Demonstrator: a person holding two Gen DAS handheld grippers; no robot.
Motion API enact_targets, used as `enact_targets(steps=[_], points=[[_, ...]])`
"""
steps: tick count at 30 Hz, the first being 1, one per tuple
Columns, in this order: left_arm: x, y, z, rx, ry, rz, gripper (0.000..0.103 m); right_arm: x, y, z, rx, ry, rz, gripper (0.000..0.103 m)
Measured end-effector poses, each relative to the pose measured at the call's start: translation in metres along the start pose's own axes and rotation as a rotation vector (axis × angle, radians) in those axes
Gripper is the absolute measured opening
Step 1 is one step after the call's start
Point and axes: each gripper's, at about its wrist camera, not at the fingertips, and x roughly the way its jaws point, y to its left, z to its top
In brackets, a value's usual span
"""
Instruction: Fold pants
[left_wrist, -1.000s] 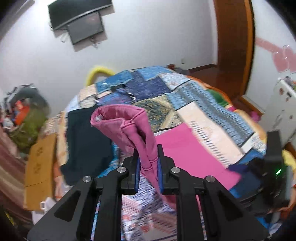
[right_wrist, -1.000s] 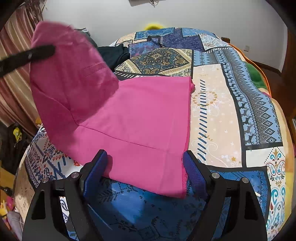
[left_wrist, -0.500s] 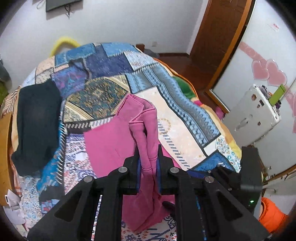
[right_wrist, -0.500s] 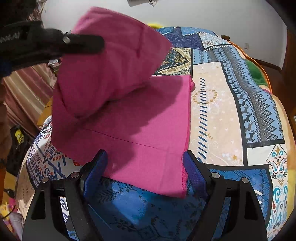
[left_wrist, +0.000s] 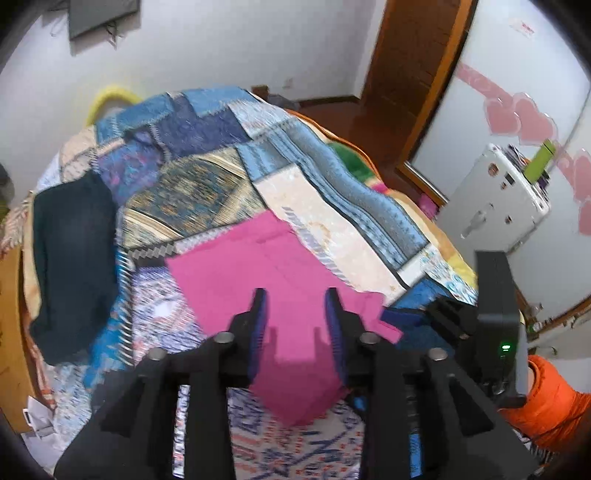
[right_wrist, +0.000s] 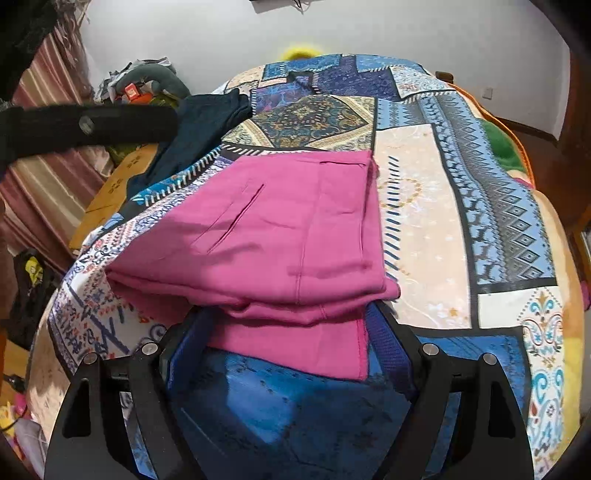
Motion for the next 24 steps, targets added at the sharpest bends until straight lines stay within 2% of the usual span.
enact_targets(steps=[3, 7, 10, 14, 21, 24], points=[[0.001, 0.02, 0.008, -0.011, -0.027, 0.078, 0.051, -0.004, -0.007, -0.001, 0.017, -0.001, -0.008, 0.081], [0.019, 0.049, 0.023, -0.028, -0.014, 0.121, 0.068, -0.014, -0.018, -0.004, 0.046, -0.017, -0.024, 0.081], [0.043, 0.067, 0.033, -0.022, 0.006, 0.155, 0.076, -0.023, -0.029, -0.004, 0.073, -0.036, -0.057, 0.081], [0.087, 0.084, 0.043, -0.012, 0.072, 0.203, 0.078, -0.034, -0.042, -0.003, 0.11, -0.062, -0.088, 0.081], [0.17, 0.109, 0.048, -0.015, 0.253, 0.184, 0.078, -0.039, -0.054, 0.0, 0.151, -0.083, -0.108, 0.081], [0.197, 0.114, 0.042, -0.003, 0.321, 0.219, 0.079, -0.038, -0.056, 0.001, 0.157, -0.083, -0.111, 0.081]])
